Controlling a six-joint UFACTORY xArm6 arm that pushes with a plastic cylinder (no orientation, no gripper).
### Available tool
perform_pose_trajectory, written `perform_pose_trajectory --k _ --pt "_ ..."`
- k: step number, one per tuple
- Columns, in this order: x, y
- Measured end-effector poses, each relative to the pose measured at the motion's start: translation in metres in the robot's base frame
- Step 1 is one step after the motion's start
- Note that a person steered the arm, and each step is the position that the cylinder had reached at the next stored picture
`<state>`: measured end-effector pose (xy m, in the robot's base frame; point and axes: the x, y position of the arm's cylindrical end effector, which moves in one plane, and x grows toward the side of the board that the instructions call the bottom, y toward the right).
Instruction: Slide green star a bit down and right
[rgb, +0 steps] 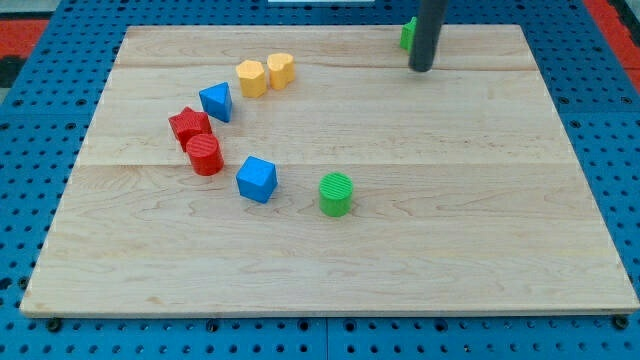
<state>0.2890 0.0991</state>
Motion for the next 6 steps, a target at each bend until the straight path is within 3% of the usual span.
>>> perform_pose_trajectory --k 1,2,3,4,5,6 --pt "-0.046 -0.057" --pt "-0.088 -0.065" --pt "-0.096 -0.001" --pt "-0.078 0.032" --pt "-0.068 0.036" --pt "-0.067 -0.006"
